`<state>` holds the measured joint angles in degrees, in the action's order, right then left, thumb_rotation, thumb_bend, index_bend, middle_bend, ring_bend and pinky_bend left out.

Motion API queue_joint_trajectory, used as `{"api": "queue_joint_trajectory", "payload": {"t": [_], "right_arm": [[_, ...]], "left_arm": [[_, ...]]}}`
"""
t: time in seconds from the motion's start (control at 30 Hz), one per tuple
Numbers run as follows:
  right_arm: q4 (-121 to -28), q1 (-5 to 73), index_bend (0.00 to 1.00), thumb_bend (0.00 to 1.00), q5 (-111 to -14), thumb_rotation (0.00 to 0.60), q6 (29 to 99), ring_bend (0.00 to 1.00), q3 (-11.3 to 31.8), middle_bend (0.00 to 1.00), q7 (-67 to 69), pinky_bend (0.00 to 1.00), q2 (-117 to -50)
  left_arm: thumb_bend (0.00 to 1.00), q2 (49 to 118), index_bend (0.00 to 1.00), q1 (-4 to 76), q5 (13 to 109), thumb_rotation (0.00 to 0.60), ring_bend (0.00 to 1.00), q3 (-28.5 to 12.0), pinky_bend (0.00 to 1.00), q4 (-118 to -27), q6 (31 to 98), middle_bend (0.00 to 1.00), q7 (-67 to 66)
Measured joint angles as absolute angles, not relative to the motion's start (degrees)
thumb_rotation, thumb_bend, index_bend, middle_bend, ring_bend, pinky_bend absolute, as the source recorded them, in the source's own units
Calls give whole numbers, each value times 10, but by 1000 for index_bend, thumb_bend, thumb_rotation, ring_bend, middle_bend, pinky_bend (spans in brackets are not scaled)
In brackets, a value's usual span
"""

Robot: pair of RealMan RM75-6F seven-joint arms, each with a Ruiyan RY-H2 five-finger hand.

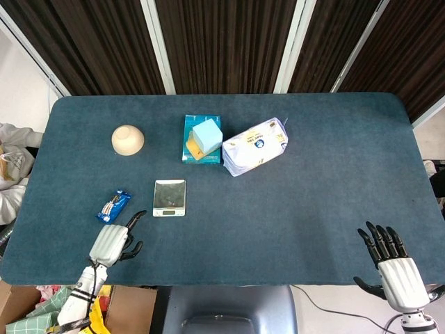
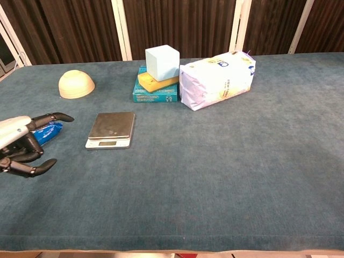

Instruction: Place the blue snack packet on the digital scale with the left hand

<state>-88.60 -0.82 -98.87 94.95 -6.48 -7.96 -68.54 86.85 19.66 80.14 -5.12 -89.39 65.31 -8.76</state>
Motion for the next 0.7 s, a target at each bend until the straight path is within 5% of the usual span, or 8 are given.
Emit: {"api": "queue_joint_trajectory", "payload": {"t": [0.23,0.7], "right_arm": [[-886,-9,0,181,-988,582,940,0,-62,0,-69,0,-679],[-891,-9,0,182,-1003,581,924,0,-65,0,-60,0,-672]], "left_arm": [[414,921,224,237,699,600,1000,-86,1000,-882,607,1000,-167],[413,960,236,258,656,600,1000,-78,1000,-834,615,1000,-236]]}}
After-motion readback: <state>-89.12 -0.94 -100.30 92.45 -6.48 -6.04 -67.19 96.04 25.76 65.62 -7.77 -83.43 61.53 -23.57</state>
